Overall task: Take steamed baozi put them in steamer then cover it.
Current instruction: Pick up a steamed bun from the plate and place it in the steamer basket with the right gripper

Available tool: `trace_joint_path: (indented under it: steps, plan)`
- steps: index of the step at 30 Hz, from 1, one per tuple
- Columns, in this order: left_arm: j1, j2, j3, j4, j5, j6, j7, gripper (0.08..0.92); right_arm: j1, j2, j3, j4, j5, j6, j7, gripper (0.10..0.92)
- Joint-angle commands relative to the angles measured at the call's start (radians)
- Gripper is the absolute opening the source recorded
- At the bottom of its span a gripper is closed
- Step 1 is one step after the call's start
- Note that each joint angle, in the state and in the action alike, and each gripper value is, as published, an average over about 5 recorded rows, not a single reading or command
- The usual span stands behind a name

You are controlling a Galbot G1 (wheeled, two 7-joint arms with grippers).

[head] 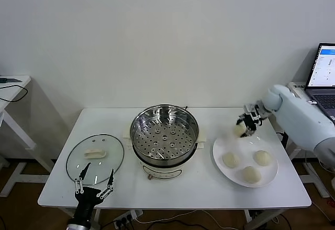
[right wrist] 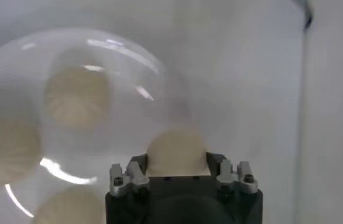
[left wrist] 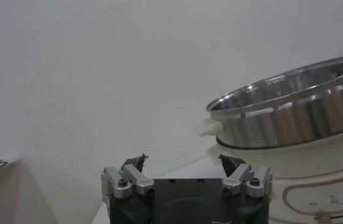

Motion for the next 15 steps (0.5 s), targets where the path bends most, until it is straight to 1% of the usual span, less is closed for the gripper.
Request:
trace_joint_path:
  steps: [1,3,6,10,15]
  plan:
    - [0.001,0.001,0.003,-0.003,-0.001,-0.001,-0.001,0.823,0.236,0.013,-0.156,0.208,0.031,0.227,-0.017,0.684]
    - [0.002,0.000,0.006,-0.007,-0.001,-0.002,-0.001,0.823,0.306,0.071,-0.189,0.224,0.022,0.309,-0.022,0.689]
    - [0.004,0.000,0.009,-0.013,-0.001,-0.003,-0.002,0.823,0.362,0.156,-0.213,0.229,0.011,0.389,-0.022,0.689]
    - [0.007,0.000,0.010,-0.022,-0.001,-0.003,-0.003,0.823,0.374,0.258,-0.236,0.228,-0.012,0.447,-0.015,0.687]
    - [0.013,0.001,0.008,-0.028,-0.001,-0.006,-0.006,0.823,0.306,0.365,-0.239,0.199,-0.090,0.486,0.003,0.691]
